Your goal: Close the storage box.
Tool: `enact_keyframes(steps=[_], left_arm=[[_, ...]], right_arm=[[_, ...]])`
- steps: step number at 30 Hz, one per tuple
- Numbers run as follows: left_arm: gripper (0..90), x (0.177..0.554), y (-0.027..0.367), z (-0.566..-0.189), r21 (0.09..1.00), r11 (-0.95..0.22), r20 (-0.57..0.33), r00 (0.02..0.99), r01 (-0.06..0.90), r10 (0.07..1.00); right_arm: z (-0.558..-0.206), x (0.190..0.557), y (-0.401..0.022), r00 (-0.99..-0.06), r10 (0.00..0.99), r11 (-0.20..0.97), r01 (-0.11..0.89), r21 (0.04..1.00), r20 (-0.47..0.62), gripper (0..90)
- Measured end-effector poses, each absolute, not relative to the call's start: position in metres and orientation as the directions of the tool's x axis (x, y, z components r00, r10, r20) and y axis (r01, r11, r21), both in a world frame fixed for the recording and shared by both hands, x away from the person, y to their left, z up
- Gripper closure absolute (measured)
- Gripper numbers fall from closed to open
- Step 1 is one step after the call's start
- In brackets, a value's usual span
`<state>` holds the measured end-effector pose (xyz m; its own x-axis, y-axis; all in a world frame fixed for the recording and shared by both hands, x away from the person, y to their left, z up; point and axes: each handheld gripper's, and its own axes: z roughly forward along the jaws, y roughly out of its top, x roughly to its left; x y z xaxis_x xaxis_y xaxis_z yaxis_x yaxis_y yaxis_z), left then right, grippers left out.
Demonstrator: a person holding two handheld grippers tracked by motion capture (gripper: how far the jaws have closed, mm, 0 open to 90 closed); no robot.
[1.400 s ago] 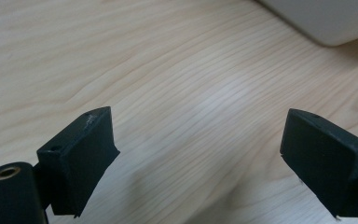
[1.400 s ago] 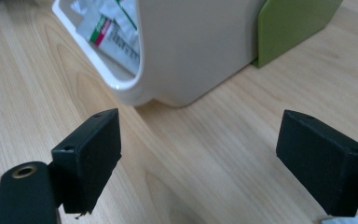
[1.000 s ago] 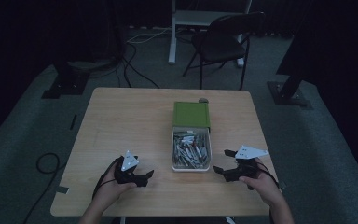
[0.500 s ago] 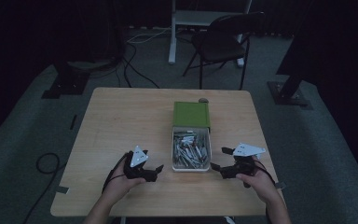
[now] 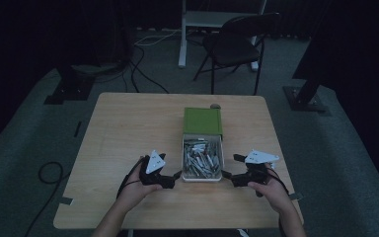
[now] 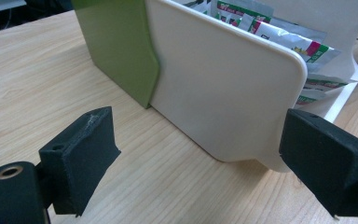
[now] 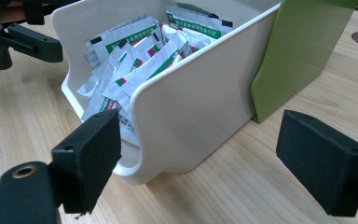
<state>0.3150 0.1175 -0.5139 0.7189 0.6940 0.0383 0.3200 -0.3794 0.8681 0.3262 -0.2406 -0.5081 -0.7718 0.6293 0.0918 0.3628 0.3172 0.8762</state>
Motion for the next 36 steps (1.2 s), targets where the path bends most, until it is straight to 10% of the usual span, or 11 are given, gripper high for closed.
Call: enact_keyframes(steps=[36], left_arm=[[11.1,0.326,0.107,-0.503,0.88,-0.371,0.035,0.739,0.296,0.673]], right_arm=[[-0.511,0.337,-0.238,-0.746,0.662,0.316,0.374,0.872,0.08,13.0]])
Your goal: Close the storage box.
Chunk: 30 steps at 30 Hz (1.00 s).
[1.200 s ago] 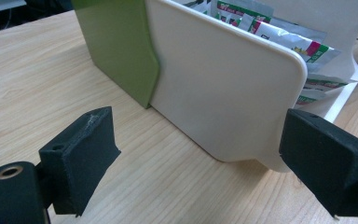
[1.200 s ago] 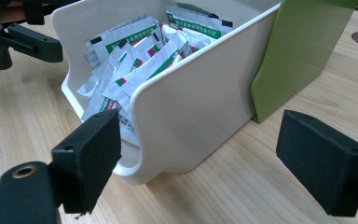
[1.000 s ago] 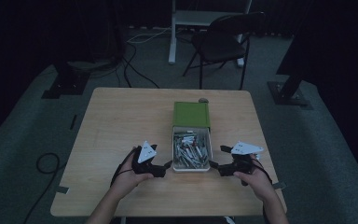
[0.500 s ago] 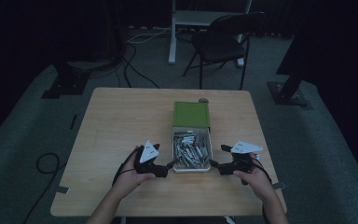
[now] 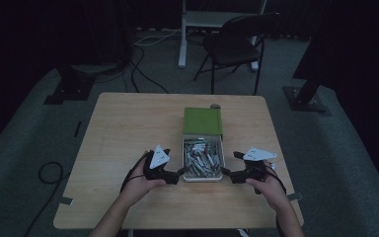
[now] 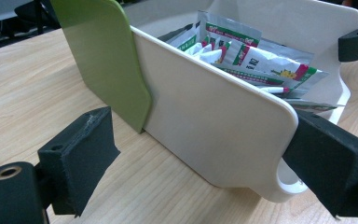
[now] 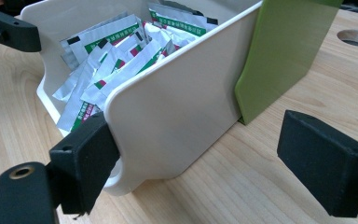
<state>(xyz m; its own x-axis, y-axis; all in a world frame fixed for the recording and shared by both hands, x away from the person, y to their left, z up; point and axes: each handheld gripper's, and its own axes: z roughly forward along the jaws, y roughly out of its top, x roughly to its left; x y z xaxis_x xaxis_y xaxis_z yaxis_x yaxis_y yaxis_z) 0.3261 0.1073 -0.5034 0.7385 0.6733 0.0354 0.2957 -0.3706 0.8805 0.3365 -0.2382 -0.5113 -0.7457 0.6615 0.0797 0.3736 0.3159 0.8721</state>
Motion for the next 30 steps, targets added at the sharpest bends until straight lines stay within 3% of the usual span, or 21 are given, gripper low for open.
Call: enact_keyframes(steps=[30], left_arm=[[11.0,0.351,0.11,-0.504,0.878,-0.351,0.016,0.712,0.326,0.702]], right_arm=[[-0.51,0.351,-0.231,-0.711,0.699,0.308,0.392,0.867,0.073,12.8]])
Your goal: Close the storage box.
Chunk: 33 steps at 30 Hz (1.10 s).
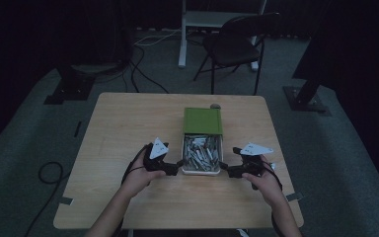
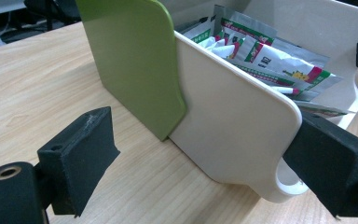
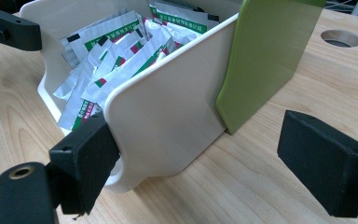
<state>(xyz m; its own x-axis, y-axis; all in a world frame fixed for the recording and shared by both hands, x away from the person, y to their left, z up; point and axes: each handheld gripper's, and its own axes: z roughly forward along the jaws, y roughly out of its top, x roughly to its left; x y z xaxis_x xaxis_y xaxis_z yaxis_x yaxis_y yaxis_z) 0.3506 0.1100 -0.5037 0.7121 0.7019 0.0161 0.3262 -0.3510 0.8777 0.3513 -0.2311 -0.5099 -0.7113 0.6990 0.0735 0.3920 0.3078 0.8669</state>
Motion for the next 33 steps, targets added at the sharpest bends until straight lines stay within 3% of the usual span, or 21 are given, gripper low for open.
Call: enact_keyframes(steps=[33], left_arm=[[11.0,0.369,0.106,-0.499,0.877,-0.354,0.031,0.696,0.325,0.718]], right_arm=[[-0.506,0.369,-0.23,-0.664,0.744,0.274,0.409,0.87,0.078,12.6]])
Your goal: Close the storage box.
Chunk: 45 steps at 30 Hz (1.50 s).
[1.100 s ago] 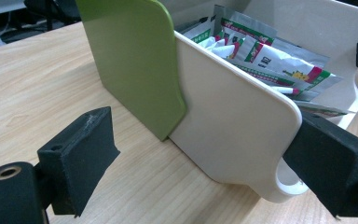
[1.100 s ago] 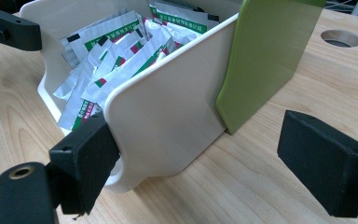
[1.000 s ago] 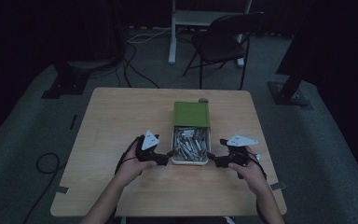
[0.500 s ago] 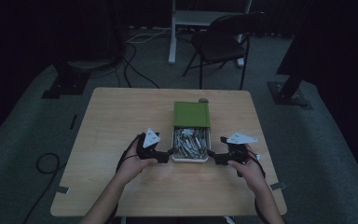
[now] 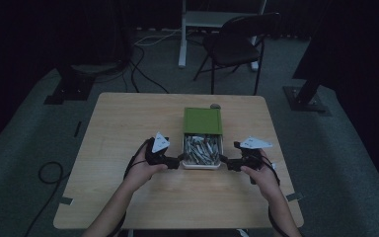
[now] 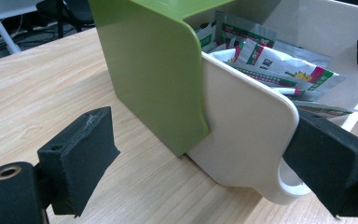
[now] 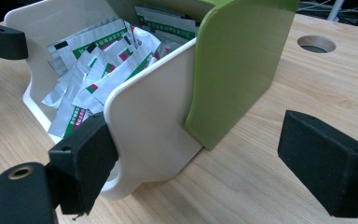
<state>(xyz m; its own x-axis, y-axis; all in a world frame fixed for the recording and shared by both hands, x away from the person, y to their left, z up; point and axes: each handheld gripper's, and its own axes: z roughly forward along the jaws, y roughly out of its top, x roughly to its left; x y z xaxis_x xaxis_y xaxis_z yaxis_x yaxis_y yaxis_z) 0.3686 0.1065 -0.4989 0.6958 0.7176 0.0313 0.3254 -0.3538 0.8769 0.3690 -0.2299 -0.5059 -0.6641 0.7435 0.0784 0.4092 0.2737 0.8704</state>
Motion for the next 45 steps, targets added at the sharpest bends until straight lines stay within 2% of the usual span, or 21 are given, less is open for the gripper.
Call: enact_keyframes(steps=[45], left_arm=[[10.5,0.395,0.103,-0.499,0.883,-0.335,0.036,0.664,0.33,0.747]], right_arm=[[-0.509,0.395,-0.229,-0.602,0.789,0.206,0.447,0.871,0.123,12.2]])
